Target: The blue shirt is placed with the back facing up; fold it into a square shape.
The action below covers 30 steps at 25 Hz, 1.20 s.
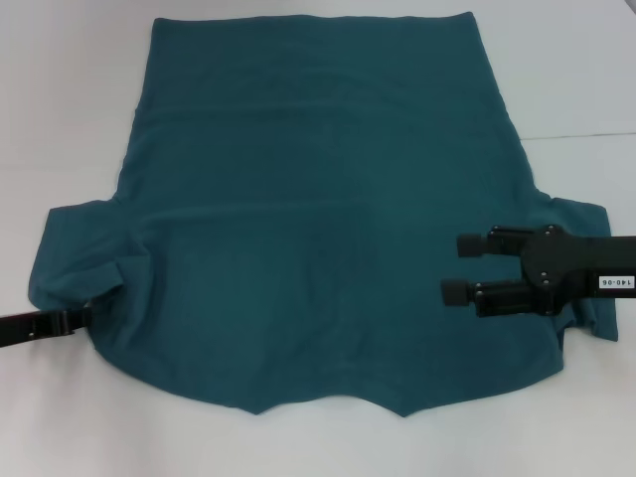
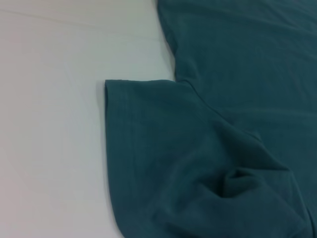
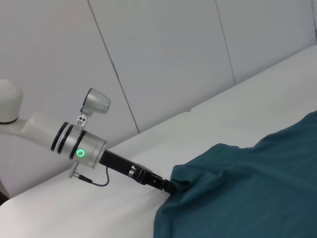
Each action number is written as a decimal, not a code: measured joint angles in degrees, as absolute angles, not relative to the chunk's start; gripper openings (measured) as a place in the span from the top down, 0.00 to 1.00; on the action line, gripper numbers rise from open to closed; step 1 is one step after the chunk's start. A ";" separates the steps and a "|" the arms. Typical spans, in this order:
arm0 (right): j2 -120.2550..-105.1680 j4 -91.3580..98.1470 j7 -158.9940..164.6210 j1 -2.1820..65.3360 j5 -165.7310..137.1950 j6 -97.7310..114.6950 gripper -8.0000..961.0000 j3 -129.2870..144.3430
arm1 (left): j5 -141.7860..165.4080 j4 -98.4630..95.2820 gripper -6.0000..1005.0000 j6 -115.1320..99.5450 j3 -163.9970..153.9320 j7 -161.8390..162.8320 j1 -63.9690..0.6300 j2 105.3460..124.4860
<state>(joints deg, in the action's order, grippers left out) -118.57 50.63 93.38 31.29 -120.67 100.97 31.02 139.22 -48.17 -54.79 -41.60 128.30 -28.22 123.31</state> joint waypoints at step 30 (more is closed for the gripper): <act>-118.74 50.54 93.78 31.82 -120.67 99.35 0.04 31.03 | 133.21 -51.87 0.93 -53.56 -41.85 124.09 -28.37 124.01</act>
<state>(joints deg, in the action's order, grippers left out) -118.74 50.54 93.78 31.82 -120.67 99.35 31.03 133.21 -51.87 -53.56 -41.85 124.09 -28.37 124.01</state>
